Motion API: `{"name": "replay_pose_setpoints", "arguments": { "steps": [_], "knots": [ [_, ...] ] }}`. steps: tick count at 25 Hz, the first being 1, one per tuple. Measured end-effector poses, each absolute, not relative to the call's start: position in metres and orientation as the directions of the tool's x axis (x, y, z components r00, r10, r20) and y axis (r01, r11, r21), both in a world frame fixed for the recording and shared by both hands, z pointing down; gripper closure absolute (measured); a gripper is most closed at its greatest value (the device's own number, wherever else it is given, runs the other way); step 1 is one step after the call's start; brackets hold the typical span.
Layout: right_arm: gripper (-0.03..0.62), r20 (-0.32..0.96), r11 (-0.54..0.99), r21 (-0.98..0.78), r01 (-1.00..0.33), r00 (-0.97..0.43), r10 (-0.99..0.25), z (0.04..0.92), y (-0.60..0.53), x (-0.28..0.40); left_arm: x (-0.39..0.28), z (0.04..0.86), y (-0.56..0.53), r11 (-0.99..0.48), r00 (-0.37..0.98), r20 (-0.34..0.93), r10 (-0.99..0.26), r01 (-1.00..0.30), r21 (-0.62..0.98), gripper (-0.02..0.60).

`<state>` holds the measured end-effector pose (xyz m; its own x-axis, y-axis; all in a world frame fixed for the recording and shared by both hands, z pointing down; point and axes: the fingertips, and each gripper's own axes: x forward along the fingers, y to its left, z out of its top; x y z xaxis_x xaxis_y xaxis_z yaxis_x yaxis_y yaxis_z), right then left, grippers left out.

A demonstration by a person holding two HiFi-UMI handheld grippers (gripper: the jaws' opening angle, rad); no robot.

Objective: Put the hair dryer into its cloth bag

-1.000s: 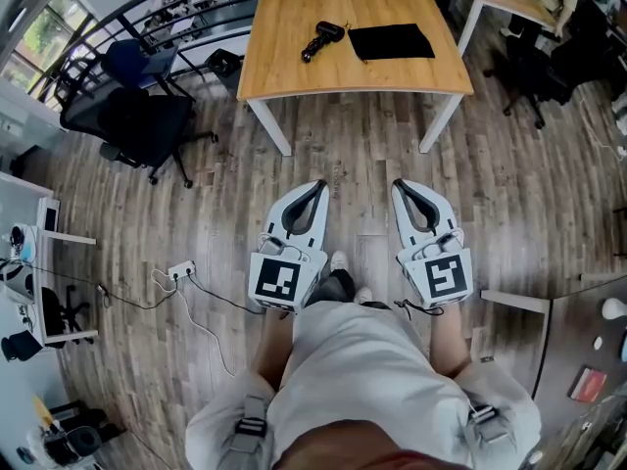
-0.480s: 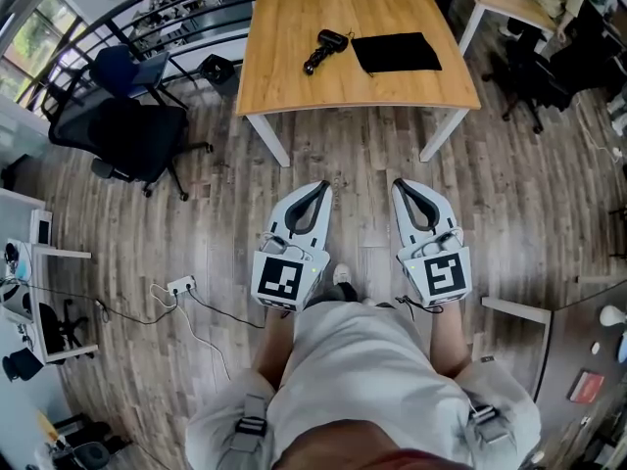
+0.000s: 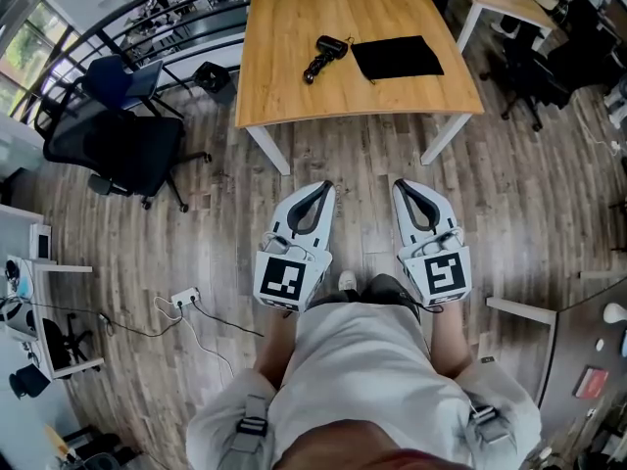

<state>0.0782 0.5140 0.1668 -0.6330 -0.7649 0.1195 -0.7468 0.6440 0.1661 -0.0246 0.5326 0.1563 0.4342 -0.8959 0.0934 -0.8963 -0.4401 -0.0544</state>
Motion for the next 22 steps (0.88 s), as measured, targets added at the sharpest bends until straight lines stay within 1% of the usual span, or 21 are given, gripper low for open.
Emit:
{"name": "replay_pose_setpoints", "arguments": {
  "steps": [12, 22],
  "knots": [
    [0.572, 0.138, 0.667, 0.152, -0.729, -0.653, -0.745, 0.176, 0.47, 0.071, -0.03, 0.167, 0.491, -0.42, 0.413, 0.116, -0.903, -0.907, -0.041, 0.561],
    [0.572, 0.139, 0.69, 0.143, -0.709, -0.676, -0.723, 0.179, 0.399, 0.079, -0.025, 0.17, 0.424, -0.388, 0.379, 0.131, -0.916, -0.921, -0.048, 0.561]
  ]
}}
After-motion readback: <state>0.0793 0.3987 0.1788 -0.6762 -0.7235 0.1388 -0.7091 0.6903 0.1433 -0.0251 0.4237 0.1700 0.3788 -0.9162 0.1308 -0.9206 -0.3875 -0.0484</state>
